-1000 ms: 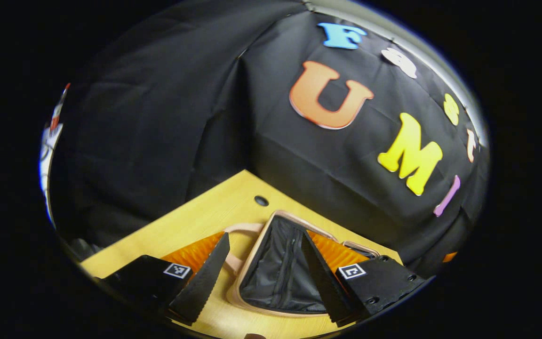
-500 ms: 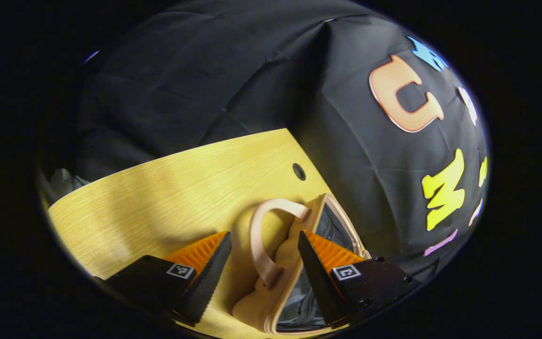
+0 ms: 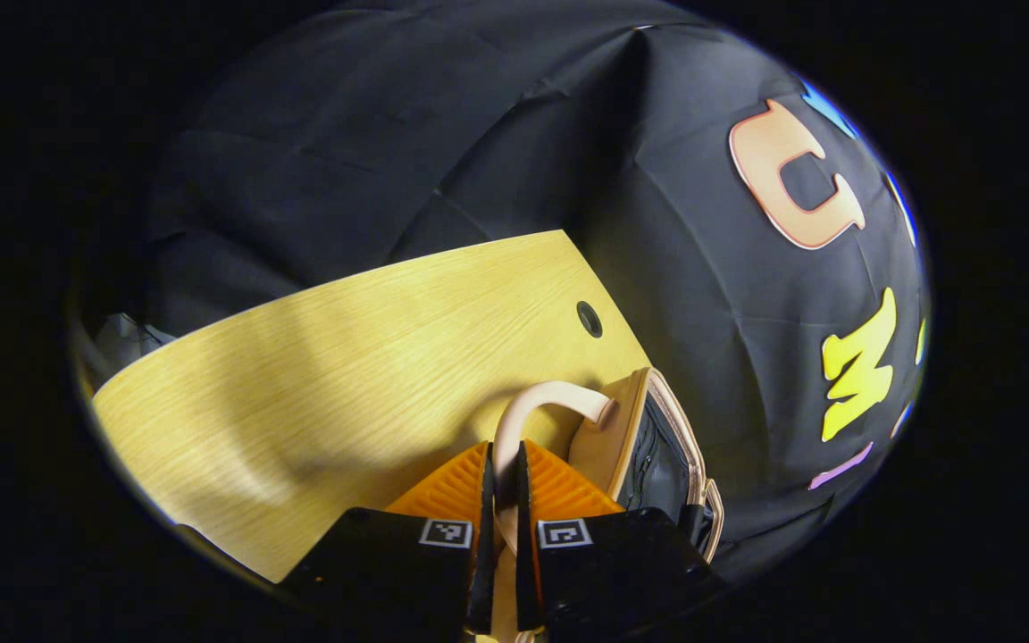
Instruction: First open the suitcase, pack the skin care products into it, and then close the suitcase.
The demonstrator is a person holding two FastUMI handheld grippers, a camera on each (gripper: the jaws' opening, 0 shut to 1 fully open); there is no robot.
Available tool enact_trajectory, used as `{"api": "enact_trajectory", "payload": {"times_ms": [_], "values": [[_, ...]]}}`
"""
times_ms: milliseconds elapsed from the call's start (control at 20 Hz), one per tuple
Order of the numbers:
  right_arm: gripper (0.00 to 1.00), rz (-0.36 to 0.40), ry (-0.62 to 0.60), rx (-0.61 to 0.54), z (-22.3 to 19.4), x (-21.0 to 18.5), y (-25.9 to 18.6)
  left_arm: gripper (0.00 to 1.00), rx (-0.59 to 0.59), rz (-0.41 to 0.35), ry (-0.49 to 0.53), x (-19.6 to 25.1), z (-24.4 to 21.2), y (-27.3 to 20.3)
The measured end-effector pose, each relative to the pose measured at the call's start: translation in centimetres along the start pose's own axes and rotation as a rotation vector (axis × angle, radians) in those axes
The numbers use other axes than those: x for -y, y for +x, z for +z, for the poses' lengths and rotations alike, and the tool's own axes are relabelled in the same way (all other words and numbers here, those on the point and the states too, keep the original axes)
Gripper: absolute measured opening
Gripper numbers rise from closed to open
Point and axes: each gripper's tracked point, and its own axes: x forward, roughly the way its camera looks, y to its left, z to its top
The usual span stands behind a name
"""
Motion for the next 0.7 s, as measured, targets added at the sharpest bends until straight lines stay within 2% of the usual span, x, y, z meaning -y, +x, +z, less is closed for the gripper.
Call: {"api": "enact_trajectory", "payload": {"times_ms": [50, 100, 150, 250, 300, 350, 550, 600, 650, 700], "values": [[0.78, 0.010, 0.008, 0.002, 0.0, -0.2, 0.0, 0.10, 0.002, 0.004, 0.028, 0.4, 0.1, -0.2], [0.82, 0.027, 0.018, 0.000, 0.0, -0.4, -0.1, 0.08, 0.002, 0.021, 0.072, 0.8, 0.1, -0.4], [0.79, 0.033, 0.024, -0.005, -0.2, -0.3, 0.2, 0.07, -0.001, 0.044, 0.127, 0.9, 0.3, -0.7], [0.82, 0.044, 0.032, 0.001, 0.0, -0.1, 0.2, 0.05, 0.023, 0.064, 0.198, 2.4, 1.3, -1.7], [0.78, 0.048, 0.035, 0.008, 0.2, 0.0, 0.3, 0.05, 0.047, 0.061, 0.225, 3.5, 2.1, -2.4], [0.82, 0.063, 0.040, 0.015, 0.3, 0.1, 0.3, 0.04, 0.069, 0.048, 0.254, 4.8, 2.8, -3.1], [0.82, 0.090, 0.044, 0.031, 0.6, 1.0, 0.2, 0.03, 0.132, 0.079, 0.469, 8.9, 3.6, -5.7], [0.78, 0.092, 0.046, 0.034, 0.5, 1.4, 0.1, 0.03, 0.150, 0.079, 0.502, 10.2, 3.8, -6.4], [0.82, 0.097, 0.049, 0.033, 0.3, 1.8, 0.3, 0.03, 0.174, 0.075, 0.520, 11.6, 4.2, -7.0], [0.82, 0.102, 0.054, 0.034, 0.3, 2.2, 0.3, 0.03, 0.200, 0.065, 0.528, 13.0, 4.5, -7.8]]}}
